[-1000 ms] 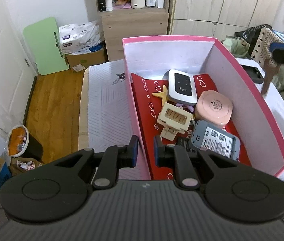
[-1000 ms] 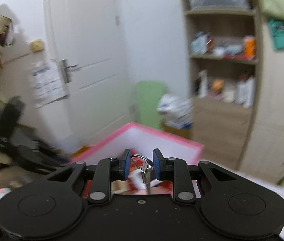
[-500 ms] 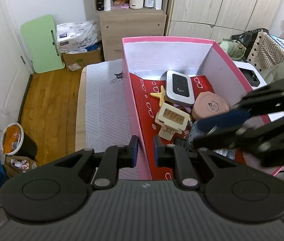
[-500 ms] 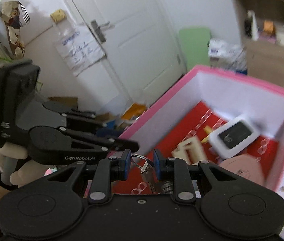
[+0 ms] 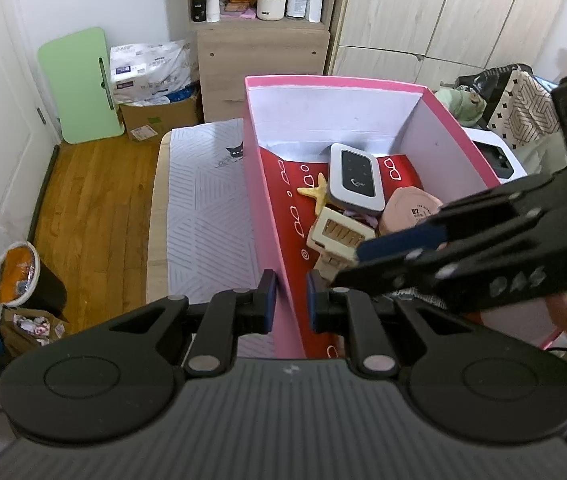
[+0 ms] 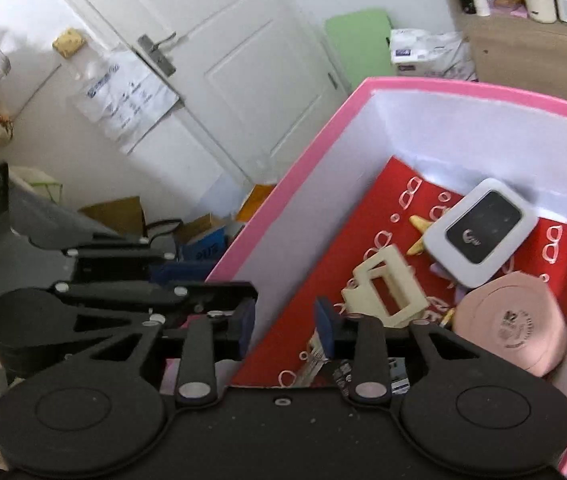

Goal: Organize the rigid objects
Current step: 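Carry the keys into the pink box and open the right gripper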

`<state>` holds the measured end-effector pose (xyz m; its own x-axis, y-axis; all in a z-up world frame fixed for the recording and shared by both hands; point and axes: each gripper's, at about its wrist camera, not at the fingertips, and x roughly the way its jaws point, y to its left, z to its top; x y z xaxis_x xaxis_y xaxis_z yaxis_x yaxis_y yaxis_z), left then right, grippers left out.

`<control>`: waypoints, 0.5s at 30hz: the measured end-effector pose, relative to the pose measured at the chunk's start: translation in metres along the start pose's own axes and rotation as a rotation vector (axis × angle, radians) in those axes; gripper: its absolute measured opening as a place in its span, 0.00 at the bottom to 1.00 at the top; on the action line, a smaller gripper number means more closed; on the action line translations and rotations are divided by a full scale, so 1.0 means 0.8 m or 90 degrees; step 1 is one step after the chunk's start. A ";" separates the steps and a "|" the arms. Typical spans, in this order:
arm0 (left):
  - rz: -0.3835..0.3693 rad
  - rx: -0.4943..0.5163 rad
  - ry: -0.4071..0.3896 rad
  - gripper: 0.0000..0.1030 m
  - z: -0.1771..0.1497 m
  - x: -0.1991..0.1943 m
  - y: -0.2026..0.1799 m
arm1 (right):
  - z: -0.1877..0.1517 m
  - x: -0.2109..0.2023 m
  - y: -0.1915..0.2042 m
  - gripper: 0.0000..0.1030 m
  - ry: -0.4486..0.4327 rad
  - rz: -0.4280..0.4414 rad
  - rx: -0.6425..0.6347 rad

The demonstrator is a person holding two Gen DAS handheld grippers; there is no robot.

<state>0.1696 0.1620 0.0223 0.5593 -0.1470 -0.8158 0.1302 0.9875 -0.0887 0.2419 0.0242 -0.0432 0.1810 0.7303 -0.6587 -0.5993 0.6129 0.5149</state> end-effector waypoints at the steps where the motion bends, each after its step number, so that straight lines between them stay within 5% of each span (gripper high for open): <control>1: 0.001 0.001 -0.001 0.13 0.000 0.000 -0.001 | -0.001 -0.007 -0.003 0.39 -0.008 0.004 0.005; 10: 0.015 0.019 -0.003 0.13 -0.002 -0.003 -0.006 | -0.013 -0.096 -0.026 0.40 -0.099 -0.038 0.016; 15: 0.037 0.060 -0.005 0.13 -0.004 -0.003 -0.017 | -0.029 -0.137 -0.043 0.44 -0.118 -0.150 -0.025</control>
<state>0.1637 0.1490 0.0239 0.5751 -0.0903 -0.8131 0.1736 0.9847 0.0135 0.2247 -0.0839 -0.0013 0.4562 0.6145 -0.6437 -0.5535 0.7623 0.3355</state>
